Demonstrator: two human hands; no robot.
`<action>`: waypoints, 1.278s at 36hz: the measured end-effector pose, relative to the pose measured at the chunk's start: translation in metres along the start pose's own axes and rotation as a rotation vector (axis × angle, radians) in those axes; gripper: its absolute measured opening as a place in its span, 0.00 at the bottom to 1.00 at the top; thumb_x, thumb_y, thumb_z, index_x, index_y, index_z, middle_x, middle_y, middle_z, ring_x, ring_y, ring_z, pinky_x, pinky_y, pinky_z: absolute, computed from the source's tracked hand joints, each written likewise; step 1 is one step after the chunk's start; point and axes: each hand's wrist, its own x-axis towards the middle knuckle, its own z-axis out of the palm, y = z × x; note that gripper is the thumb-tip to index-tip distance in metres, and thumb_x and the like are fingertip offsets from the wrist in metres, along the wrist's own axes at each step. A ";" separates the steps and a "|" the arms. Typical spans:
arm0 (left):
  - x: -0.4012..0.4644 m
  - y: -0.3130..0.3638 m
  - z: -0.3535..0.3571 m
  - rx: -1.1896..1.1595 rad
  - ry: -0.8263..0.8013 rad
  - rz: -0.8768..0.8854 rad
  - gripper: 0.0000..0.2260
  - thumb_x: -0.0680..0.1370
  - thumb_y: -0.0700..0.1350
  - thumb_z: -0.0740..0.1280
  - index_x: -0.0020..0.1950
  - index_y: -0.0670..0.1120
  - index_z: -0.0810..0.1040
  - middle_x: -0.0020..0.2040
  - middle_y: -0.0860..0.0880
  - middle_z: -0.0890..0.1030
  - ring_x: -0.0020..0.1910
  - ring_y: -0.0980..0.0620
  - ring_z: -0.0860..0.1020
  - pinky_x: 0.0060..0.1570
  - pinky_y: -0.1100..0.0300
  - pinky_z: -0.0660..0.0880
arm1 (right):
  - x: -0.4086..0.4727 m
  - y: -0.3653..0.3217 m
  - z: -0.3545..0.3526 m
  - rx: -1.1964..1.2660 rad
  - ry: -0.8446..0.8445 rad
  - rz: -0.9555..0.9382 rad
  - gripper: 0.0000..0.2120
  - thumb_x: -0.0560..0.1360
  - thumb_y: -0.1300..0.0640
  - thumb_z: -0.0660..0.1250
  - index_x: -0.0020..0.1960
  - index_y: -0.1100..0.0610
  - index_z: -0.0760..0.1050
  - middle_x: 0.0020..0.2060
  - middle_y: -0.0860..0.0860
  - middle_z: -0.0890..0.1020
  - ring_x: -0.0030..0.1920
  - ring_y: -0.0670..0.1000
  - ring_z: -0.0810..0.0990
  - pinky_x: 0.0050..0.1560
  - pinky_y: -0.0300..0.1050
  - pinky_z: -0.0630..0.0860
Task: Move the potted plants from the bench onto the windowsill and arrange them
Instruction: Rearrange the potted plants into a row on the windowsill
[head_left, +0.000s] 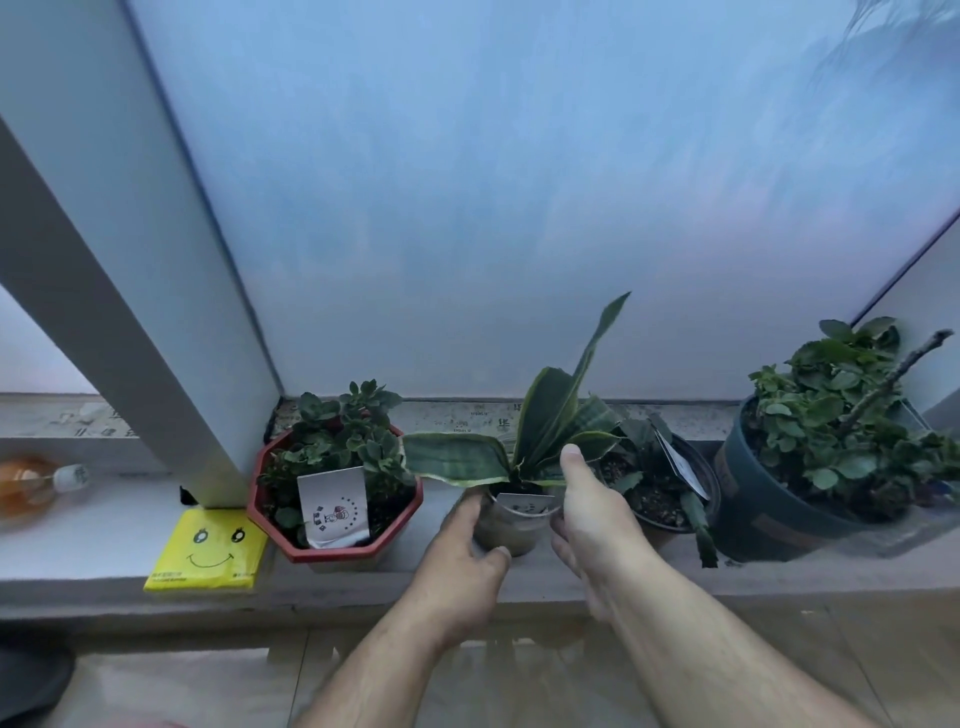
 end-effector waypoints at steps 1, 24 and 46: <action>0.000 0.001 -0.001 -0.030 0.003 -0.010 0.30 0.79 0.39 0.64 0.79 0.53 0.60 0.74 0.57 0.68 0.68 0.64 0.64 0.70 0.64 0.63 | -0.002 -0.001 0.001 0.011 -0.011 0.012 0.40 0.72 0.27 0.58 0.68 0.58 0.75 0.52 0.52 0.80 0.61 0.57 0.79 0.71 0.59 0.72; -0.015 0.008 -0.001 -0.137 0.006 -0.073 0.34 0.79 0.35 0.64 0.81 0.53 0.54 0.72 0.60 0.68 0.70 0.62 0.68 0.70 0.62 0.65 | -0.016 -0.005 -0.003 -0.031 -0.108 0.016 0.51 0.64 0.21 0.59 0.75 0.55 0.70 0.66 0.55 0.78 0.67 0.55 0.75 0.73 0.59 0.69; -0.074 0.096 0.115 -0.505 0.042 0.057 0.22 0.80 0.42 0.62 0.74 0.53 0.67 0.69 0.53 0.74 0.47 0.70 0.74 0.51 0.71 0.67 | -0.142 -0.020 -0.162 0.023 0.246 -0.221 0.41 0.70 0.34 0.62 0.74 0.61 0.70 0.65 0.56 0.82 0.60 0.52 0.83 0.68 0.53 0.75</action>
